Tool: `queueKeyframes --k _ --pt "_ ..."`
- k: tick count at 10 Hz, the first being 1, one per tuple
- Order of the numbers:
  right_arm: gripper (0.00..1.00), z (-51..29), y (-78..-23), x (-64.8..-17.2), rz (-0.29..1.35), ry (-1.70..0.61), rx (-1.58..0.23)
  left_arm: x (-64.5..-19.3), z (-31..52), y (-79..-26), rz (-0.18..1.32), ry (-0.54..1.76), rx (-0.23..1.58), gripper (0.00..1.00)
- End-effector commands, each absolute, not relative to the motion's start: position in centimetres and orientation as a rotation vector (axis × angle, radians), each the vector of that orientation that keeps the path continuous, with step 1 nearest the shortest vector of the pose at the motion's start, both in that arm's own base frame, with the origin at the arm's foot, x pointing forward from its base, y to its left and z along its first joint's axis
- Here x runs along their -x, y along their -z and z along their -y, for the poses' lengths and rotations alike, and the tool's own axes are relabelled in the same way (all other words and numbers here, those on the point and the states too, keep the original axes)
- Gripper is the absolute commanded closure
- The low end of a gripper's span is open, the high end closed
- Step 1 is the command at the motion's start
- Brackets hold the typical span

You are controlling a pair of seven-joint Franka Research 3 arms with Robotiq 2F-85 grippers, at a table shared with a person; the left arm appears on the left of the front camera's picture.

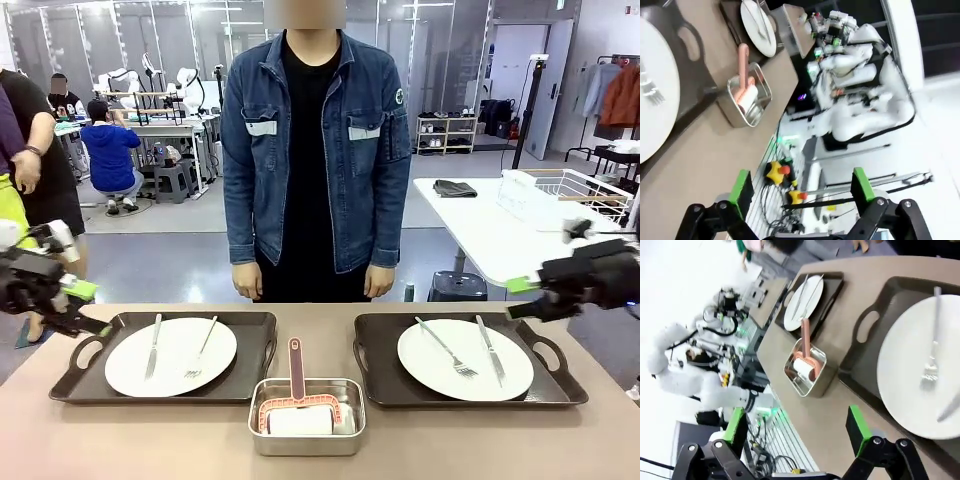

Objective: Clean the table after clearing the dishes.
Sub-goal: When the left (or right) Handle tray is removed, use the left hand (or right hand) to clean the left (or right) side of the table with the Lint Roller.

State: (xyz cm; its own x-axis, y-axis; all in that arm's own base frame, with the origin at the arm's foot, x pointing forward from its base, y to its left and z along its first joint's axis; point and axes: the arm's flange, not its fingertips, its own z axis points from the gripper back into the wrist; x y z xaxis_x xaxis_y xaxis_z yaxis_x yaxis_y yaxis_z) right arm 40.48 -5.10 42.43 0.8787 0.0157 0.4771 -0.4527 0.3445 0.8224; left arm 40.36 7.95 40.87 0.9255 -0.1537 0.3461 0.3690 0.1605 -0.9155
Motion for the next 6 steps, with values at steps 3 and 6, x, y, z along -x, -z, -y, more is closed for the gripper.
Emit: queueKeyframes --k 3,6 --pt "0.00 16.3 -41.4 -39.3 0.447 -0.003 -1.162 -40.7 -18.6 -38.1 0.465 0.159 1.423 0.00" --pt "0.00 24.7 -40.4 -36.9 0.495 0.231 -1.109 -37.7 -27.3 -38.0 0.617 -0.026 1.295 0.00"
